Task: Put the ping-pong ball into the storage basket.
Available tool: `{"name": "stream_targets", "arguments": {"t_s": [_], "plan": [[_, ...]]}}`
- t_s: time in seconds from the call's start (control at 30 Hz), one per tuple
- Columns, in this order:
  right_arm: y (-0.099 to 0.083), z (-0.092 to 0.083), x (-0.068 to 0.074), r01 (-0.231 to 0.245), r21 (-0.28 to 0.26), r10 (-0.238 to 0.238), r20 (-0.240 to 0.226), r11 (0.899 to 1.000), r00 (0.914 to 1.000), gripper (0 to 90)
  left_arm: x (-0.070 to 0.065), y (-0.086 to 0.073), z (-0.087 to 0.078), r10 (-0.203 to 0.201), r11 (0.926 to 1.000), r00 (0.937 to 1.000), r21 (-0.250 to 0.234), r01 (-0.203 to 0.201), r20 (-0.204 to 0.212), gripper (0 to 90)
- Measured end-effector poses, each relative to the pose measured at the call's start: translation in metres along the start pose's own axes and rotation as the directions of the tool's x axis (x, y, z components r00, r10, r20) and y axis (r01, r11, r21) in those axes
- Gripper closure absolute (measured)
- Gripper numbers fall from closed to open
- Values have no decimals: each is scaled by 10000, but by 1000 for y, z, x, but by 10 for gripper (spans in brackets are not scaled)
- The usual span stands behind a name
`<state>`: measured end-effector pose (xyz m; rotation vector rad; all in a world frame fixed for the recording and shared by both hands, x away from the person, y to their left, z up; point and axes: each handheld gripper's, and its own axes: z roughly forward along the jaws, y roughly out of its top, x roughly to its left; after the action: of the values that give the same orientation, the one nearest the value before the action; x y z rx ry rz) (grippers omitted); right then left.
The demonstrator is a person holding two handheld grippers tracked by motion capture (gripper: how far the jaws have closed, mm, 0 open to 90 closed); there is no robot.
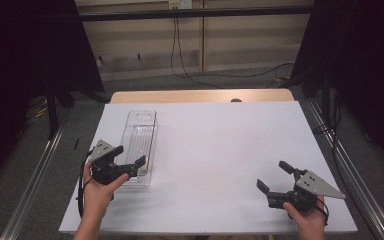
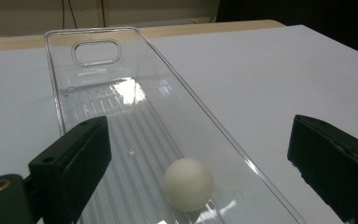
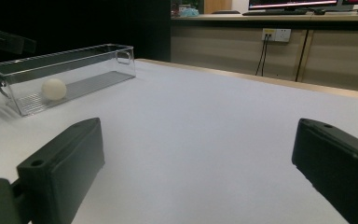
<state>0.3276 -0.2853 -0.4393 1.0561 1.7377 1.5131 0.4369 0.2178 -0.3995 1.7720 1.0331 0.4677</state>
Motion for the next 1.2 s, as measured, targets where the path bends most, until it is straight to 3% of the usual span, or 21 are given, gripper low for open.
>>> {"name": "stream_targets", "arguments": {"t_s": [0.5, 1.2], "plan": [[0, 0, 0, -10, -8, 10, 9, 10000, 10000, 18, -3, -8, -10, 160, 9960, 9992, -881, -127, 370, 34], [0, 0, 0, 3, 30, -3, -99, 10000, 10000, 18, -5, -19, -19, 97, 9930, 9994, -1178, -58, 331, 34]]}}
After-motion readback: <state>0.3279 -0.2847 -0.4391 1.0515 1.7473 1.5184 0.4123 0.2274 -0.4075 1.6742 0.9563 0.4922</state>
